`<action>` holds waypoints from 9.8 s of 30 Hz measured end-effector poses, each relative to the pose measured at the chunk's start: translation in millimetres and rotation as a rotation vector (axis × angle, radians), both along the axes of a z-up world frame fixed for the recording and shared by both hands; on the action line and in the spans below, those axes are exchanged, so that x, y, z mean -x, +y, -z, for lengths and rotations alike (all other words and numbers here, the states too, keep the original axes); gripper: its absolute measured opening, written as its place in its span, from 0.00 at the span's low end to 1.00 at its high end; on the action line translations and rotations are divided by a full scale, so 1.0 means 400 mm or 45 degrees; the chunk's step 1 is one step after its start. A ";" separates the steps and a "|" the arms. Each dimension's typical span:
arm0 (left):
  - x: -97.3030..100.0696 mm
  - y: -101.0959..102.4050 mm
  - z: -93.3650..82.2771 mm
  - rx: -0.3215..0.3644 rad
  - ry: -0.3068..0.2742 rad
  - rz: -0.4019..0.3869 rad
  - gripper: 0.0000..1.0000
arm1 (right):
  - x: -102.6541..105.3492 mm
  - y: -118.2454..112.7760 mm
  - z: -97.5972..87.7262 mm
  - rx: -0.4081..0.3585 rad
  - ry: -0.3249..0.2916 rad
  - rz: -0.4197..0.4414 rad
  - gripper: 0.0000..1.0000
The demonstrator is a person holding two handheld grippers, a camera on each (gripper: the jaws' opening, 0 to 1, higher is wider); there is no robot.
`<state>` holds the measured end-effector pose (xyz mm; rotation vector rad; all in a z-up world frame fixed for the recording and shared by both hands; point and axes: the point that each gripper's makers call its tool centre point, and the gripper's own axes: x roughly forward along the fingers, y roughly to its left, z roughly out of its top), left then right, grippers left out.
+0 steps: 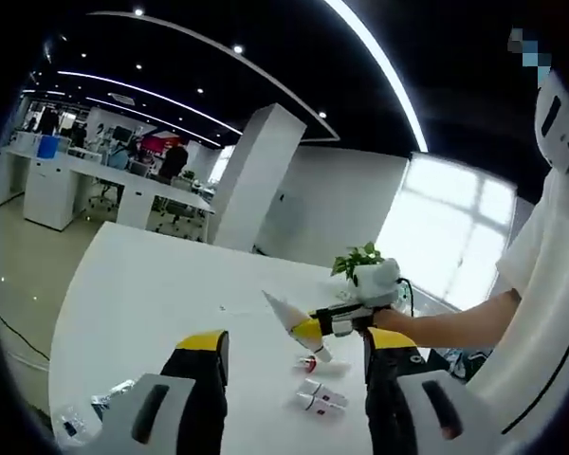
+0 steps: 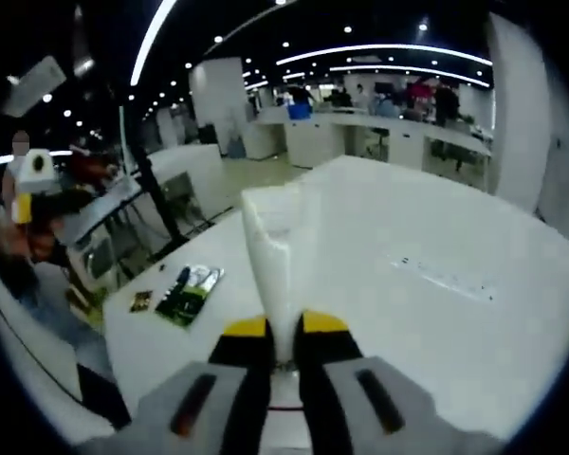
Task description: Arrange the skincare products in the storage area until every visible bottle or jar stands upright without overlapping.
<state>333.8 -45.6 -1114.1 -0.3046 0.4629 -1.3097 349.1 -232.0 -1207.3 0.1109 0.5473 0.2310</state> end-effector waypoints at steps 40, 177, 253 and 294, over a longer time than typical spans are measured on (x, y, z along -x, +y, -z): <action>0.153 -0.281 0.001 0.113 0.104 -0.038 0.53 | 0.190 0.081 -0.184 -0.036 -0.398 -0.047 0.08; 0.532 -0.262 0.050 0.142 0.081 0.908 0.15 | 0.457 0.291 -0.280 -0.767 -0.259 -0.806 0.13; 0.404 -0.083 0.196 -0.127 0.393 0.172 0.22 | 0.137 0.107 -0.084 -0.081 -0.218 -0.763 0.07; 0.344 0.054 0.251 -0.149 0.547 -0.224 0.21 | -0.224 -0.075 0.133 -0.042 -0.269 -0.852 0.08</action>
